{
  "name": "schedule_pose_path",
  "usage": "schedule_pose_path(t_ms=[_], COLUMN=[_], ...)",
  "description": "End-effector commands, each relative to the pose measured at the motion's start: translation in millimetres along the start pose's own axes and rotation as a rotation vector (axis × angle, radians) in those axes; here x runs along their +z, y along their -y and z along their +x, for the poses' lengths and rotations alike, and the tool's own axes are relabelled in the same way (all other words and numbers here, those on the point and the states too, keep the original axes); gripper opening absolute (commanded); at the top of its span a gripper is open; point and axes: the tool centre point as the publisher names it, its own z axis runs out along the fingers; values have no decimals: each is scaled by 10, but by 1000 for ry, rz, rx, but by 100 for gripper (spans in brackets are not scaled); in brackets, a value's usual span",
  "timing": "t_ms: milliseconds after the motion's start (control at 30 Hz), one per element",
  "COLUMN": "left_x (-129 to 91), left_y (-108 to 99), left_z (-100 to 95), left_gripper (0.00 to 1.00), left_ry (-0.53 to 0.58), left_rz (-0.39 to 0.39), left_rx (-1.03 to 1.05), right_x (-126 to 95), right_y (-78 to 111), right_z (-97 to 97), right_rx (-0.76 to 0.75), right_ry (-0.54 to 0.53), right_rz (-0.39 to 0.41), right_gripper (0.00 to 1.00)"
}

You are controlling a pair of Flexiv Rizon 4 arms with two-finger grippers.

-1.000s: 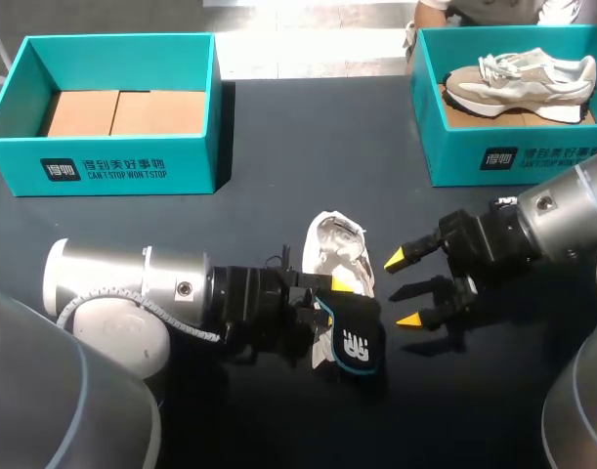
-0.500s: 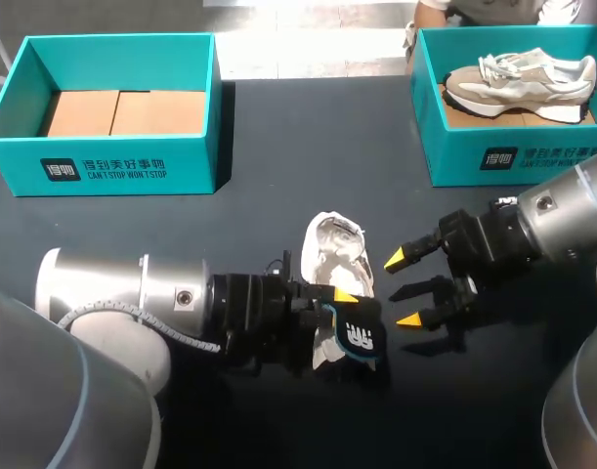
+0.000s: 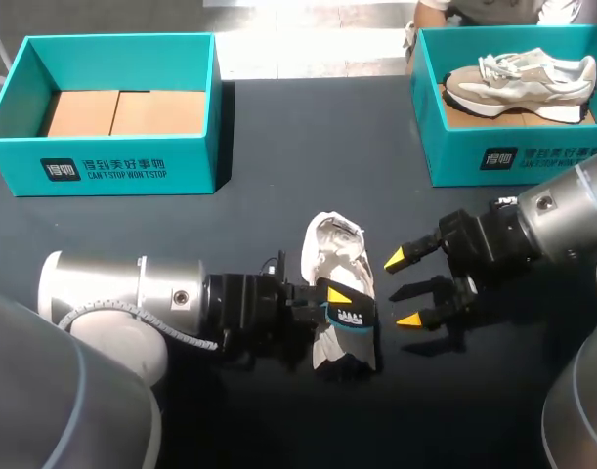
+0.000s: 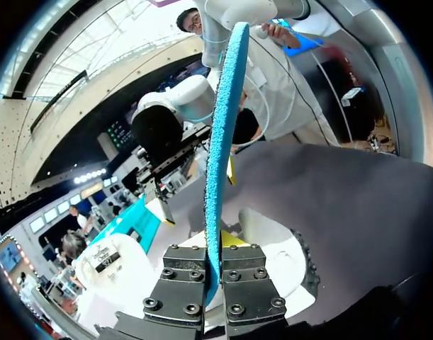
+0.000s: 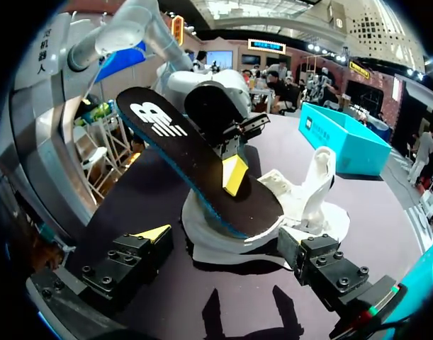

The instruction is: Take the shoe out of the shoebox, open the shoe tongue, remove and reinsert the insole, then place the shoe into the shoebox

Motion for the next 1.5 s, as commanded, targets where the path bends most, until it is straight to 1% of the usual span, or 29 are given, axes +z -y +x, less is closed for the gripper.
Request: schedule_pose_path(t_ms=[33,167,333,433,500,567,733,833,967,1000,1033,1067,1133,1300,1467,1500], left_x=[31,28,80,74,54,27,-25,-32,-22,-10,1,15,55,124,139,141], left_y=[-98,-135,-184,-141,-92,-40,77,133,175,177,168,154,130,109,-25,-64], left_z=[-42,-84,-108,-93,-85,-77,-81,-76,-43,-28,-20,-17,-28,-53,-43,-39], left_gripper=[0,0,0,0,29,32,27,25,19,16,5,0,0,0,0,0], left_ry=[11,34,24,26,30,34,36,34,36,37,38,38,42,115,125,113], left_rz=[15,15,20,15,7,-4,-35,-47,-55,-52,-46,-45,-35,-2,11,3], left_rx=[-2,-1,-8,-7,-2,4,14,17,10,5,1,-1,-16,-22,-11,-32], right_x=[19,19,19,19,19,19,19,19,19,19,19,19,19,19,19,19], right_y=[-9,-9,-9,-9,-9,-9,-9,-9,-9,-9,-9,-9,-9,-9,-9,-9], right_z=[2,2,2,2,2,2,2,2,2,2,2,2,2,2,2,2], right_rx=[1,1,1,1,1,1,1,1,1,1,1,1,1,1,1,1], right_ry=[2,2,2,2,2,2,2,2,2,2,2,2,2,2,2,2], right_rz=[5,5,5,5,5,5,5,5,5,5,5,5,5,5,5,5], right_gripper=[100,100,100,100,100,100,100,100,100,100,100,100,100,100,100,100])
